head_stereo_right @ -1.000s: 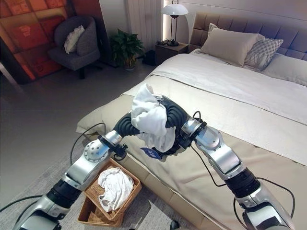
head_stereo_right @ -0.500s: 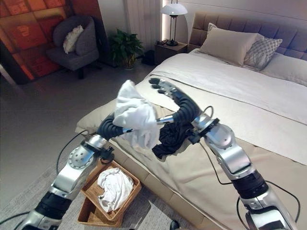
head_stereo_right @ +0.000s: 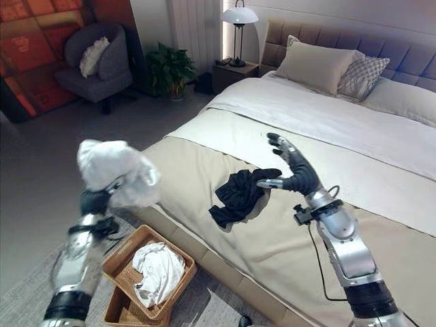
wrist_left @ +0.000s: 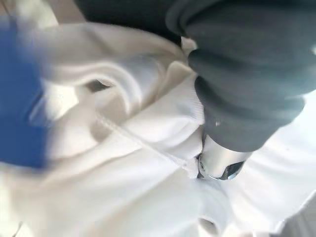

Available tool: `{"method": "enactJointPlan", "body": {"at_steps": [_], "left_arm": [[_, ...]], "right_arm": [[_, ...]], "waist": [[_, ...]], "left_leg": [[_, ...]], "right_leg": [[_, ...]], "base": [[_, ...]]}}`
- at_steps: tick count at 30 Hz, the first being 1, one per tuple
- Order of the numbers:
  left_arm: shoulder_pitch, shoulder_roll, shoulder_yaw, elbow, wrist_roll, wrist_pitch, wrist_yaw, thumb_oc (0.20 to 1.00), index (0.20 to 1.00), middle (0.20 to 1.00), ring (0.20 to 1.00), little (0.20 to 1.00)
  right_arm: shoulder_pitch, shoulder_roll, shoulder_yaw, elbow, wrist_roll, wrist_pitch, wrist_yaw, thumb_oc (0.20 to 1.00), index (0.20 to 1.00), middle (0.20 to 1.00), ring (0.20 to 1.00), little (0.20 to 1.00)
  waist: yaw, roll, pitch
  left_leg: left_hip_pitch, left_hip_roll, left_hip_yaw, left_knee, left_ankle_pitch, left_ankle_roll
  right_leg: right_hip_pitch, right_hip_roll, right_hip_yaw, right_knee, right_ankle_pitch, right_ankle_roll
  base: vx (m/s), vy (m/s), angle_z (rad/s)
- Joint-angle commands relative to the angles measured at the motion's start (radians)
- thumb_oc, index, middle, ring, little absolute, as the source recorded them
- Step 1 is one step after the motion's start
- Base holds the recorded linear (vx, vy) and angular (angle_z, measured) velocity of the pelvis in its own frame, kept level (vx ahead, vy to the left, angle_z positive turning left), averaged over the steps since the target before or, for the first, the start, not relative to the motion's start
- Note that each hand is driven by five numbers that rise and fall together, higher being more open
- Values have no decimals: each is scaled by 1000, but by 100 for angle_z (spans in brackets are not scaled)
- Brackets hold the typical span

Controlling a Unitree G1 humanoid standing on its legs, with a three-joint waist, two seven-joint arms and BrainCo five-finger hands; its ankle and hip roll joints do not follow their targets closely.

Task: Pick up clothes into the bucket

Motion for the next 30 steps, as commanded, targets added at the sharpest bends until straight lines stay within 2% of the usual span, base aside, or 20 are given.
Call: {"method": "enactJointPlan", "body": {"at_steps": [1,3,4,5,6,7,8,10,12,16,20,30], "left_arm": [[-26,171,115,96,-157,-79,-123,200,200,200,200,200],[-11,246,179,299,-167,-61,-166,200,200,200,200,200],[-61,178,14,134,-30,-120,-7,200,200,200,200,200],[-514,232,-366,38,600,0,327,200,200,200,200,200],[-425,293,-301,207,376,139,226,200,200,200,200,200],[-420,292,-299,204,376,141,225,200,200,200,200,200],[-263,328,-220,64,380,29,252,200,200,200,200,200],[-156,270,-179,-8,406,29,263,200,200,200,200,200],[-121,250,-154,13,430,32,286,200,200,200,200,200],[-124,249,-143,110,405,32,313,200,200,200,200,200],[-123,242,-129,137,368,28,332,200,200,200,200,200],[-144,219,-121,133,302,10,358,200,200,200,200,200]], "right_arm": [[-7,44,-64,7,-16,-74,-11,1000,1000,1000,1000,1000],[21,64,-86,47,-16,-80,-27,1000,1000,1000,1000,1000],[15,107,-45,66,-69,-102,-84,1000,1000,1000,1000,1000],[-55,128,78,137,-96,-93,-88,1000,1000,1000,1000,1000],[16,111,18,165,-85,-44,-119,1000,1000,1000,1000,1000],[18,110,20,164,-85,-43,-118,1000,1000,1000,1000,1000],[98,125,-9,176,-93,-58,-130,1000,1000,1000,1000,1000],[118,147,-4,292,-98,-49,-143,1000,1000,1000,1000,1000],[123,147,-8,351,-113,-44,-161,1000,1000,1000,1000,1000],[130,149,13,503,-112,-43,-181,1000,1000,1000,1000,1000],[134,145,26,604,-151,-35,-201,1000,1000,1000,1000,1000],[135,155,43,695,-173,-26,-215,1000,1000,1000,1000,1000]], "waist": [[44,-45,-33],[45,-40,-24],[38,-43,-11],[2,-44,-7],[-4,-41,30],[-5,-39,24],[5,-50,53],[7,-57,79],[5,-60,93],[2,-69,127],[2,-74,145],[-1,-74,155]], "left_leg": [[-39,-63,-80,70,-83,25],[-53,-68,-86,81,-84,25],[-60,-70,-84,88,-85,25],[-68,-70,-78,93,-79,25],[-89,-71,-53,127,-84,32],[-88,-69,-54,127,-92,31],[-116,-72,-67,157,-98,29],[-154,-77,-72,194,-105,29],[-171,-77,-69,210,-110,30],[-215,-71,-56,225,-109,30],[-235,-67,-48,225,-107,31],[-235,-70,-45,228,-117,32]], "right_leg": [[6,-100,-54,92,-46,78],[-7,-102,-53,100,-46,78],[-14,-102,-54,107,-45,76],[-26,-100,-52,112,-38,74],[-46,-102,-33,121,-30,76],[-44,-100,-33,120,-36,77],[-53,-102,-35,126,-37,76],[-70,-105,-37,131,-34,75],[-83,-103,-30,131,-30,73],[-128,-97,-9,130,-16,75],[-155,-94,0,128,-8,77],[-161,-97,6,133,-17,77]], "base": [[-55,38,9],[-47,44,17],[-38,-7,17],[-119,25,22],[-60,22,24],[-70,48,23],[-43,9,-5],[-81,21,-26],[-31,32,-12],[-55,39,-31],[-15,37,-10],[10,5,-1]]}}
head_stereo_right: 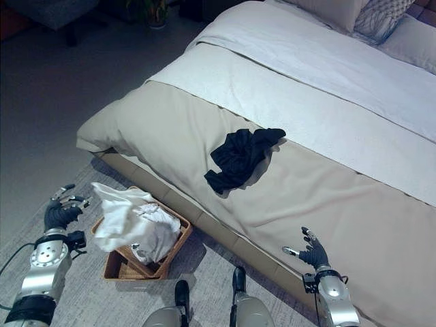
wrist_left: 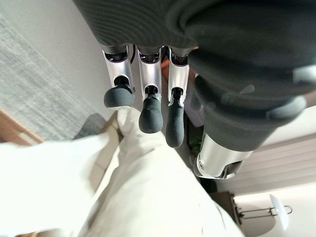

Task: Pick up clothes into the bucket

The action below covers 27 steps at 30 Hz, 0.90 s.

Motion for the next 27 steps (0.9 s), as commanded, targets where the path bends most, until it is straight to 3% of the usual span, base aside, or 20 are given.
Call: {"method": "enactJointPlan", "body": {"at_steps": [1,16,18,22,27], "left_arm": [[-72,26,31,-15,-19,-65,39,200,200,200,200,200],[-79,27,22,-54,26,-65,46,200,200,200,200,200],[-79,37,17,-22,104,-35,76,1000,1000,1000,1000,1000],[-64,25,21,-13,211,-9,135,1000,1000,1000,1000,1000],[-32,-98,-12,56,238,-35,208,1000,1000,1000,1000,1000]], "right_arm": [[-44,-25,39,7,-20,-34,-23,1000,1000,1000,1000,1000],[-56,-29,67,30,-48,-34,-16,1000,1000,1000,1000,1000],[-55,-30,70,31,-52,-35,-17,1000,1000,1000,1000,1000],[-56,-25,65,17,-45,-40,-24,1000,1000,1000,1000,1000],[-113,-26,32,-98,4,-80,-98,1000,1000,1000,1000,1000]], "waist": [[0,-16,-8],[-4,-10,-14],[-6,-12,-16],[-6,-17,-12],[1,-15,12]], "left_leg": [[-71,-34,-86,153,-96,19],[-53,-24,-86,150,-102,12],[-51,-21,-86,146,-100,11],[-55,-18,-87,146,-99,10],[-72,-23,-92,139,-90,15]], "right_leg": [[-7,-63,-9,120,-61,58],[7,-56,-13,116,-70,56],[9,-54,-14,112,-71,56],[4,-52,-16,113,-73,55],[-23,-57,-20,137,-77,53]], "base": [[0,0,0],[0,0,0],[0,0,0],[0,0,0],[-20,4,0]]}}
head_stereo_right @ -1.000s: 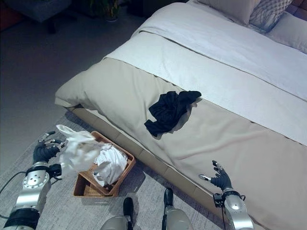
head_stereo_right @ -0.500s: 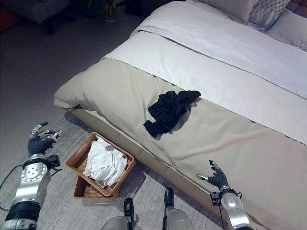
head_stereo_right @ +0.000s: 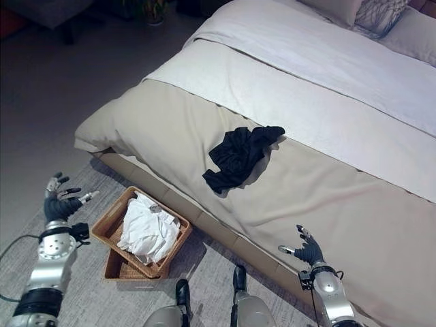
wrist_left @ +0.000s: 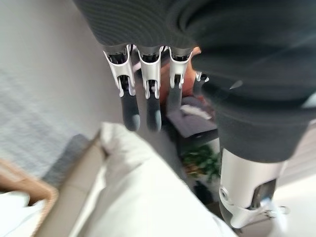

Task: Pick up clothes into the bucket

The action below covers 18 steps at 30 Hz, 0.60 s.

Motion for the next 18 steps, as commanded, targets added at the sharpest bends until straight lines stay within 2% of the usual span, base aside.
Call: {"method": "enactJointPlan", "body": {"at_steps": [1,6,10,11,16,18], "left_arm": [[-24,-21,-24,85,20,-57,53,1000,1000,1000,1000,1000],[-13,-106,-115,193,-39,-83,-1,1000,1000,1000,1000,1000],[9,-153,-156,204,-94,-103,-30,1000,1000,1000,1000,1000],[10,-189,-166,212,-187,-118,-55,1000,1000,1000,1000,1000],[27,-225,-245,166,-273,-125,-121,1000,1000,1000,1000,1000],[41,-239,-313,148,-327,-119,-159,1000,1000,1000,1000,1000]], "right_arm": [[-89,-26,-1,-105,41,-89,-72,1000,1000,1000,1000,1000],[-177,-38,16,-170,15,-111,-112,1000,1000,1000,1000,1000],[-247,-46,18,-160,-4,-121,-157,1000,1000,1000,1000,1000],[-291,-47,25,-141,-14,-122,-189,1000,1000,1000,1000,1000],[-393,-80,26,-99,-78,-98,-260,1000,1000,1000,1000,1000],[-496,-123,34,-45,-134,-67,-326,1000,1000,1000,1000,1000]], "waist": [[5,-24,-8],[26,-15,20],[45,-6,41],[57,1,53],[94,26,87],[112,52,114]], "left_leg": [[-88,-37,-93,151,-86,19],[-111,-48,-110,159,-81,26],[-132,-51,-130,166,-75,31],[-146,-55,-148,167,-69,32],[-180,-70,-195,175,-54,34],[-211,-82,-235,181,-41,33]], "right_leg": [[-40,-72,-20,155,-80,54],[-66,-83,-31,192,-90,53],[-93,-97,-43,233,-101,53],[-112,-109,-56,261,-109,51],[-136,-138,-98,314,-127,48],[-157,-159,-129,351,-140,45]], "base": [[0,0,0],[-4,-4,3],[-15,-19,15],[-28,-48,19],[-13,-33,41],[-27,-46,45]]}}
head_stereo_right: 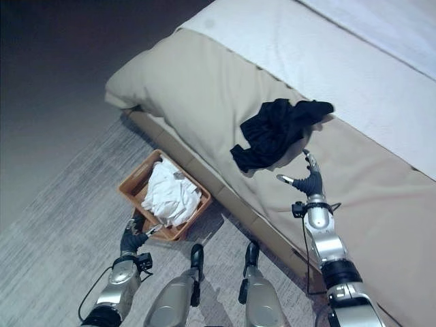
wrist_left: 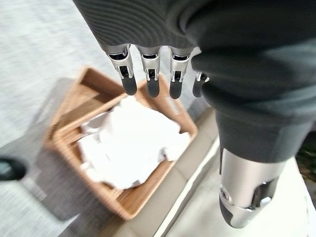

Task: Pick up clothes into the bucket

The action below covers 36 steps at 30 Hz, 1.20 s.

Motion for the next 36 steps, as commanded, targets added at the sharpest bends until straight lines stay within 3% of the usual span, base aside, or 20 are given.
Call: {"method": "enactJointPlan", "body": {"at_steps": [1,7,8,11,14,18,20,23,30,31,33,36], "left_arm": [[7,29,-47,-55,-59,-42,-53,1000,1000,1000,1000,1000],[-7,68,-188,-23,69,-31,-35,1000,1000,1000,1000,1000],[-8,67,-187,-23,69,-31,-35,1000,1000,1000,1000,1000],[-27,124,-284,-9,221,-36,3,1000,1000,1000,1000,1000],[-35,139,-317,5,267,-35,25,1000,1000,1000,1000,1000],[-46,136,-311,55,218,-31,53,1000,1000,1000,1000,1000],[-56,125,-318,82,192,-19,58,1000,1000,1000,1000,1000],[-64,120,-312,73,152,-12,60,1000,1000,1000,1000,1000],[-91,104,-340,26,109,4,32,1000,1000,1000,1000,1000],[-105,94,-351,16,105,7,23,1000,1000,1000,1000,1000],[-111,92,-355,9,101,7,21,1000,1000,1000,1000,1000],[-121,89,-360,-11,104,-1,25,1000,1000,1000,1000,1000]], "right_arm": [[-94,-66,24,13,-77,-15,-106,1000,1000,1000,1000,1000],[-304,-181,55,144,-151,28,-245,1000,1000,1000,1000,1000],[-307,-182,57,147,-151,27,-245,1000,1000,1000,1000,1000],[-474,-313,151,334,-188,63,-278,1000,1000,1000,1000,1000],[-548,-353,204,450,-168,66,-290,1000,1000,1000,1000,1000],[-675,-388,314,627,-121,95,-246,1000,1000,1000,1000,1000],[-724,-404,393,799,-142,144,-170,1000,1000,1000,1000,1000],[-782,-399,439,869,-151,180,-120,1000,1000,1000,1000,1000],[-769,-406,434,982,-135,199,-37,1000,1000,1000,1000,1000],[-756,-403,412,986,-100,189,-28,445,445,445,445,445],[-754,-403,406,982,-87,183,-32,216,216,216,216,216],[-765,-398,408,939,-54,160,-44,200,200,200,200,200]], "waist": [[36,-22,-19],[62,7,31],[61,8,31],[74,14,65],[76,18,81],[75,21,103],[79,23,103],[73,19,103],[71,38,103],[70,43,103],[71,45,103],[66,46,103]], "left_leg": [[-51,-58,-107,90,-44,26],[-109,-73,-147,104,-32,21],[-110,-74,-147,105,-32,21],[-150,-75,-158,101,-18,15],[-168,-75,-158,97,-10,11],[-219,-74,-158,90,9,8],[-257,-73,-163,85,21,6],[-286,-70,-161,78,29,6],[-312,-68,-171,64,38,7],[-317,-69,-168,62,38,9],[-317,-69,-168,62,38,9],[-316,-68,-160,60,36,11]], "right_leg": [[-45,-115,-21,226,-81,59],[-90,-135,-56,276,-102,56],[-91,-135,-56,278,-103,56],[-132,-142,-65,294,-105,56],[-152,-142,-64,298,-103,54],[-216,-138,-58,313,-97,50],[-258,-136,-60,314,-92,47],[-293,-128,-53,315,-86,46],[-333,-127,-44,313,-82,46],[-341,-127,-39,311,-82,46],[-342,-127,-36,310,-81,47],[-347,-123,-20,300,-76,47]], "base": [[-10,-21,53],[-8,-25,35],[-20,-15,35],[-28,-16,20],[-19,-2,7],[-15,3,5],[0,0,0],[8,-7,3],[5,-5,-2],[-4,4,-5],[-1,1,-3],[-2,4,-2]]}}
